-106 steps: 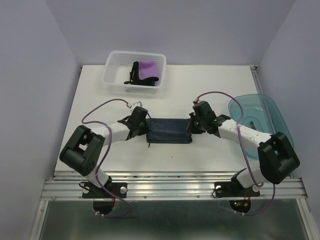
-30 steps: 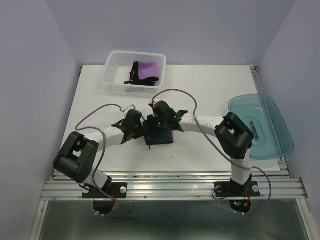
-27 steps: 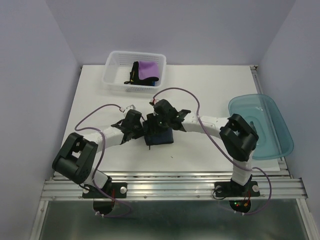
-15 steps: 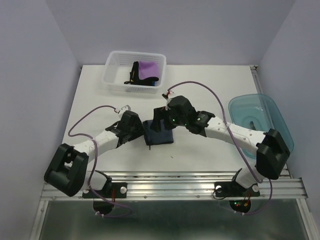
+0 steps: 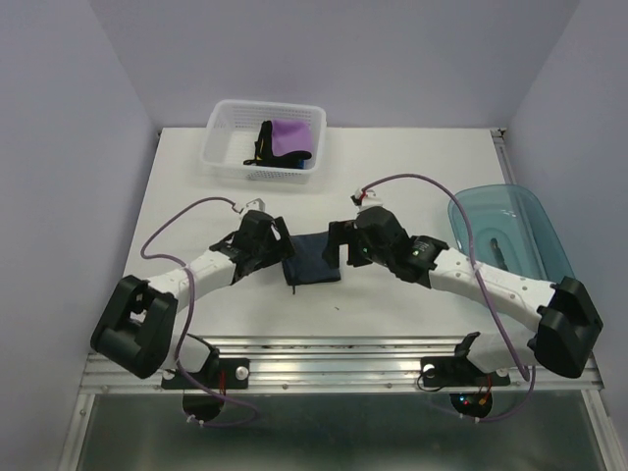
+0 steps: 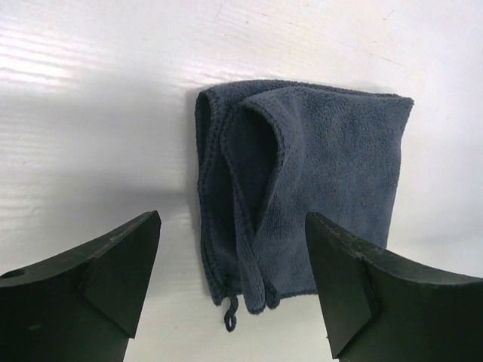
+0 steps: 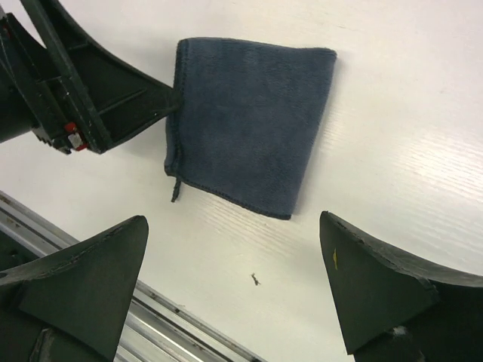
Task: Fold and stack the towels
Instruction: Neatly place the folded towel into the bin
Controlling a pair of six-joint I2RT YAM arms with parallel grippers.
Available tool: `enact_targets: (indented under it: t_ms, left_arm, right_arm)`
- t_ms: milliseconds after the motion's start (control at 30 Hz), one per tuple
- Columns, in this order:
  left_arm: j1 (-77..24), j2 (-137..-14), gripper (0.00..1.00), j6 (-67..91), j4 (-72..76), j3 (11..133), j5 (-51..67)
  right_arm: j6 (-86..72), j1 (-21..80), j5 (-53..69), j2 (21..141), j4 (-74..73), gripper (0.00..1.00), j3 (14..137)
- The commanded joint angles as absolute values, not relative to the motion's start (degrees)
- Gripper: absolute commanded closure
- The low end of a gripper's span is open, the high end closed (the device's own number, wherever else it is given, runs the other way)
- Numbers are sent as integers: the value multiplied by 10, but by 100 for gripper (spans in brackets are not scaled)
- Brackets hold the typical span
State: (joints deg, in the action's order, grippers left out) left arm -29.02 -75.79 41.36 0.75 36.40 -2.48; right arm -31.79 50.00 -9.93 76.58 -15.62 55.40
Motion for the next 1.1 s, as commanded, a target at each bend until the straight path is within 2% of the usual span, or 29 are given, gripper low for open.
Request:
enact_targets:
  t_ms: [0,133,233,267,333,367,400,467,533,600,633,667,733,833,1067]
  left_arm:
    - [-287,-803,12,377,47,402,-11]
    - [-290,-841,15,360,58,413,-9]
    - [-292,-867,26,359,64,417,-14]
    - [-292,-874,27,359,64,418,-15]
    - [-293,-892,39,360,65,420,-18]
    - [-293,-898,50,359,64,421,-18]
    - [-295,-910,56,364,65,421,-18]
    - [-301,-930,62,363,63,427,-18]
    - [-310,-939,64,365,59,435,-24]
    - [-317,-953,72,367,47,440,-39]
    - [-317,-955,77,370,41,446,-51]
    - [-318,-959,89,370,36,448,-55]
    - [-318,-965,100,370,21,462,-68]
    - [-324,-962,100,344,18,485,-98]
    - [-369,-961,100,215,10,570,-219]
  right_arm:
    - [-326,504,-142,730,-149,0,528]
    - [-324,504,-157,720,-150,0,520]
    - [-323,504,-161,719,-151,0,519]
    - [-323,504,-161,719,-151,0,519]
    - [-320,504,-164,719,-152,0,519]
    - [-319,503,-166,720,-152,0,518]
    - [-319,504,-170,719,-154,0,517]
    - [-320,504,-177,715,-148,0,511]
    - [-320,501,-180,711,-144,0,506]
    - [-321,499,-185,706,-146,0,503]
    - [-321,499,-189,701,-146,0,501]
    - [-322,499,-190,699,-147,0,499]
    - [-320,498,-193,693,-146,0,493]
    - [-321,497,-221,684,-151,0,483]
    - [-408,496,-400,699,-214,0,478]
